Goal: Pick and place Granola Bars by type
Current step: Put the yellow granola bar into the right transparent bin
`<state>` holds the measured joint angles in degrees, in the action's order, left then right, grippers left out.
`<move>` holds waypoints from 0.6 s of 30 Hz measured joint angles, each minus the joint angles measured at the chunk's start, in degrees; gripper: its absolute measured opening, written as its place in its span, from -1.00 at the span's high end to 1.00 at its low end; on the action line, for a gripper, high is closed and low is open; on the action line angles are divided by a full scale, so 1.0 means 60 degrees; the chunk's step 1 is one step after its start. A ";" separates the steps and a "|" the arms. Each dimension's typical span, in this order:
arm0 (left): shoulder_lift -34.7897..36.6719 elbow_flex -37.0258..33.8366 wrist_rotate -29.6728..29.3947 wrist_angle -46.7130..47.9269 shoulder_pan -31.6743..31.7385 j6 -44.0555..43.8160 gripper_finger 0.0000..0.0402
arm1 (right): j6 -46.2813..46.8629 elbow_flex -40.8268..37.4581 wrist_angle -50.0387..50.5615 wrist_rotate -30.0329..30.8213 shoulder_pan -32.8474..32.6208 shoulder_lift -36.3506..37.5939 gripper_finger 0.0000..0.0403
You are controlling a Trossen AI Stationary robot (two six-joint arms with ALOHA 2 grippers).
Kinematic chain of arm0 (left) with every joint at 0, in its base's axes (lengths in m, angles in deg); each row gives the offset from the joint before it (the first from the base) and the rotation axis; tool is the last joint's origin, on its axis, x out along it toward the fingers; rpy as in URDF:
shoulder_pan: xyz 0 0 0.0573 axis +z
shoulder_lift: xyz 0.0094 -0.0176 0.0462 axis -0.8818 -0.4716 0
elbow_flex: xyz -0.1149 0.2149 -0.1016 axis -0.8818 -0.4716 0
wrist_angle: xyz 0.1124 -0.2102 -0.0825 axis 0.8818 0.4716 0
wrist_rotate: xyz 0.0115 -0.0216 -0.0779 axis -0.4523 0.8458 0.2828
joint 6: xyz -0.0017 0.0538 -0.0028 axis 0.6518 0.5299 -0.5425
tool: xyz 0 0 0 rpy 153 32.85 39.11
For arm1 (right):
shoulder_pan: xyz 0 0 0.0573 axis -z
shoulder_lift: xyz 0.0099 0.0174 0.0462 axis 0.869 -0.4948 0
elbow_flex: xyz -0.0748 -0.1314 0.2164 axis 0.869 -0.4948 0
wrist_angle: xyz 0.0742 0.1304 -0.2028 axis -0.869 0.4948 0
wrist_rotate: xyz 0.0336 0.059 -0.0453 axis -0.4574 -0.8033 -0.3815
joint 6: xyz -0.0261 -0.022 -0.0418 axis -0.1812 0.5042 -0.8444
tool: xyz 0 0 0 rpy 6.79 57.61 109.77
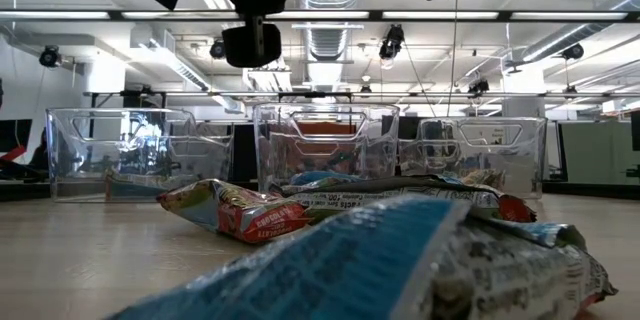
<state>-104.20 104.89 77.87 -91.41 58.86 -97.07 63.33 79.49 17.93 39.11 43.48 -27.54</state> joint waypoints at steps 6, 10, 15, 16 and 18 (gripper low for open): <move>0.0000 0.0000 -0.0253 -0.0018 0.0000 0.0129 0.79 | 0.0073 0.0000 -0.0001 0.0000 0.0014 0.0000 0.34; 0.0000 0.0000 -0.0461 -0.0015 -0.0006 0.0190 0.79 | 0.0146 0.0000 0.0001 -0.0015 0.0041 0.0000 0.46; 0.0000 -0.0007 -0.0822 -0.0065 -0.0031 0.0302 0.79 | 0.0146 0.0000 0.0075 -0.0011 0.0047 0.0000 0.63; 0.0000 -0.0007 -0.0879 -0.0067 -0.0033 0.0306 0.78 | 0.0146 0.0000 0.0092 -0.0011 0.0050 0.0000 0.65; 0.0000 -0.0007 -0.0936 -0.0090 -0.0033 0.0313 0.73 | 0.0149 0.0000 0.0153 -0.0011 0.0054 0.0000 0.67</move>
<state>-104.20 104.85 72.25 -91.95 58.66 -95.19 64.23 79.49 18.85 39.04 43.81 -27.54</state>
